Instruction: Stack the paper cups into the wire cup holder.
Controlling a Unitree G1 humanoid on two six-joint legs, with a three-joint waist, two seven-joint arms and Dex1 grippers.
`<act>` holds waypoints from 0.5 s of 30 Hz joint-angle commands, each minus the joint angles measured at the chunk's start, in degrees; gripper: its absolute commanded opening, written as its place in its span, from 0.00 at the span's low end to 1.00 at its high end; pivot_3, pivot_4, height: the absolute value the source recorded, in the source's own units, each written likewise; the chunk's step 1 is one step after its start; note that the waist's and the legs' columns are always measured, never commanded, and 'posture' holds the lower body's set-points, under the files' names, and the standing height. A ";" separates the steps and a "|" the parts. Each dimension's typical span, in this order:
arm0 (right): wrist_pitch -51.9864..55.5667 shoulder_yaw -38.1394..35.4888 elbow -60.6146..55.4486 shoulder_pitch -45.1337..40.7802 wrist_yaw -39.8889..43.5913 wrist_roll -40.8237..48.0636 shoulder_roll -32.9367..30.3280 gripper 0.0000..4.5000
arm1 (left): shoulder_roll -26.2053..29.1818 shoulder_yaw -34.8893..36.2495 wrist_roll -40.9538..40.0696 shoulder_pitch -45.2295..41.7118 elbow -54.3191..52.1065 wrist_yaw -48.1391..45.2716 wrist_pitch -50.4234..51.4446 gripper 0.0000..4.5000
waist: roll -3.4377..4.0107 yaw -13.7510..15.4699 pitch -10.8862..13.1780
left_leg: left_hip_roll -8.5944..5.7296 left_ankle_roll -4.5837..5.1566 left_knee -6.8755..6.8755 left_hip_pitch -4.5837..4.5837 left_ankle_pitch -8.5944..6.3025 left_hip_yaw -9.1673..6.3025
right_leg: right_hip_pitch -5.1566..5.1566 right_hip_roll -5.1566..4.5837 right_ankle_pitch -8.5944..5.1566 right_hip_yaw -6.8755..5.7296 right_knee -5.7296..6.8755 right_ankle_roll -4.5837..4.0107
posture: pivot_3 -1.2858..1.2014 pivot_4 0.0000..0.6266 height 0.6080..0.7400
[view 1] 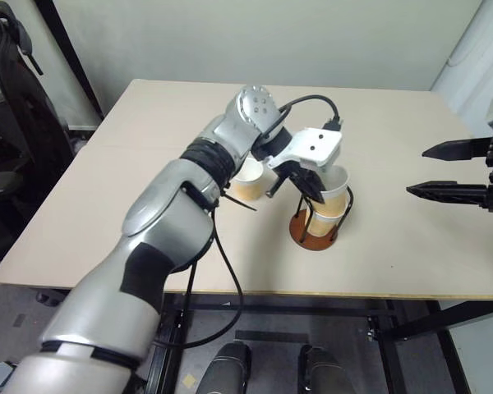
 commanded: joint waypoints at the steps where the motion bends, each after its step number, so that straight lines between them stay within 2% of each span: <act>1: -0.86 -1.01 0.04 -1.34 -0.63 0.39 -1.01 0.87 | -1.26 6.64 1.00 -2.35 1.02 -1.75 1.13 0.38 | 0.00 -0.01 0.00 | 0.00 0.00 0.00 0.00 0.00 0.01 | 0.00 0.00 0.00 0.00 0.00 0.00 | 0.52 0.24 1.00; 3: -1.10 -0.37 0.39 -1.84 -0.73 0.31 -0.93 0.87 | -1.47 9.83 0.34 -3.58 1.18 -1.75 4.12 0.55 | 0.00 -0.01 0.00 | 0.00 0.01 0.00 0.00 -0.01 0.05 | -0.01 0.01 0.00 -0.01 0.00 0.02 | 0.52 0.24 1.00; 5: -1.57 0.37 0.82 -2.27 -0.54 0.10 -0.92 0.87 | -0.92 11.92 0.70 -4.17 0.85 -1.75 4.68 0.69 | 0.00 -0.01 0.00 | 0.00 0.02 -0.01 0.00 -0.01 0.07 | -0.03 0.02 -0.01 -0.02 0.00 0.02 | 0.52 0.24 1.00; 9: -2.68 2.23 1.71 -4.57 -0.21 0.19 -0.28 0.87 | 3.27 12.14 -0.86 -3.73 -3.10 -1.75 5.59 0.99 | 0.01 -0.07 0.00 | 0.01 0.05 -0.02 0.04 -0.04 0.10 | -0.04 0.04 -0.03 0.00 0.00 0.05 | 0.52 0.24 1.00; 11: -2.82 2.91 1.85 -5.55 -0.04 0.59 0.18 0.87 | 6.87 10.40 -0.28 -2.38 -5.50 -1.75 3.59 0.99 | 0.01 -0.15 -0.01 | 0.02 0.05 -0.04 0.04 -0.04 0.11 | -0.09 0.05 -0.03 0.00 0.01 0.05 | 0.52 0.24 1.00; 15: -3.24 4.99 2.03 -7.19 0.40 0.55 1.12 0.87 | 14.46 9.05 9.38 0.84 -6.08 -0.91 -8.24 0.99 | 0.08 -0.56 -0.05 | 0.05 0.05 -0.06 0.07 -0.05 0.13 | -0.14 0.09 -0.04 0.00 0.04 0.02 | 0.52 0.24 1.00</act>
